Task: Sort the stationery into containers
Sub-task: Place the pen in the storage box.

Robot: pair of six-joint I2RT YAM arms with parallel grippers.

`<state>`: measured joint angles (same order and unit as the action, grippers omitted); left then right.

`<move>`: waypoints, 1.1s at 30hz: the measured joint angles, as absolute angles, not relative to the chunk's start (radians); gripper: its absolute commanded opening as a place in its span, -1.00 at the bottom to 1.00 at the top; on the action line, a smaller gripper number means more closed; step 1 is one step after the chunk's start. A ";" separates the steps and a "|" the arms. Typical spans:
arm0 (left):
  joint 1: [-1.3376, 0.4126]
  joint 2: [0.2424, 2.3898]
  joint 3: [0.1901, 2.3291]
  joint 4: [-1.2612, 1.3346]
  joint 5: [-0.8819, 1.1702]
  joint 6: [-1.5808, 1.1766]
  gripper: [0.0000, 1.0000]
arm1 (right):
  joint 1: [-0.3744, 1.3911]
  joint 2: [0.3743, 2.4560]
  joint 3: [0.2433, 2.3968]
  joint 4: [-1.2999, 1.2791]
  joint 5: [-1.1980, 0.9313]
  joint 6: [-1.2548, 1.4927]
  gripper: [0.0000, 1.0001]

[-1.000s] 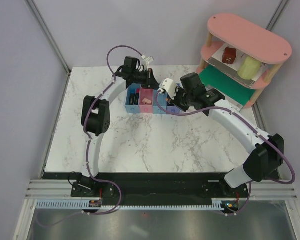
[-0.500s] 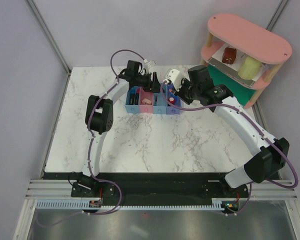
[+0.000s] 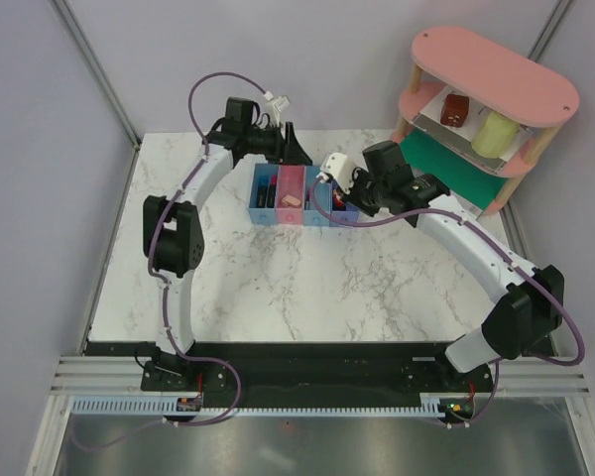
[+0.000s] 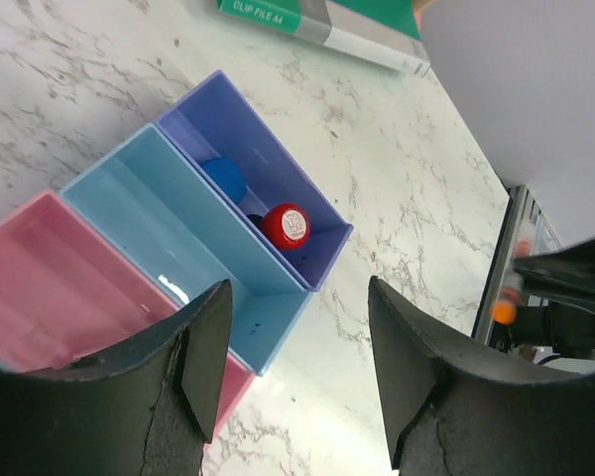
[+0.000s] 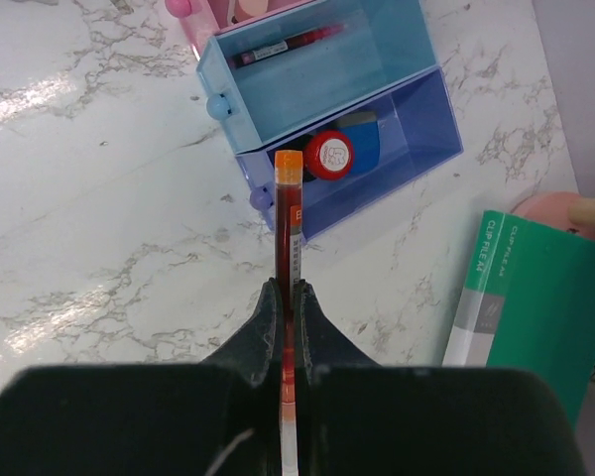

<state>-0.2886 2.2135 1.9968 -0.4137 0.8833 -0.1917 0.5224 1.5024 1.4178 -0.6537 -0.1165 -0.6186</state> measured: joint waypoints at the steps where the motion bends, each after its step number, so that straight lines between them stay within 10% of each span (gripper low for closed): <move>1: -0.279 2.188 1.988 -0.417 0.884 -0.189 0.25 | 0.525 1.512 1.416 -0.650 -0.112 -0.633 -1.00; 33: -0.096 1.687 1.592 -0.740 0.902 0.134 0.16 | 0.646 1.864 1.593 -0.611 0.093 -1.700 -1.00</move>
<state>-0.0956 1.6875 1.5921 -0.7403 0.9020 0.1345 0.6464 1.8645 1.5929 -0.6113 0.0933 -1.7000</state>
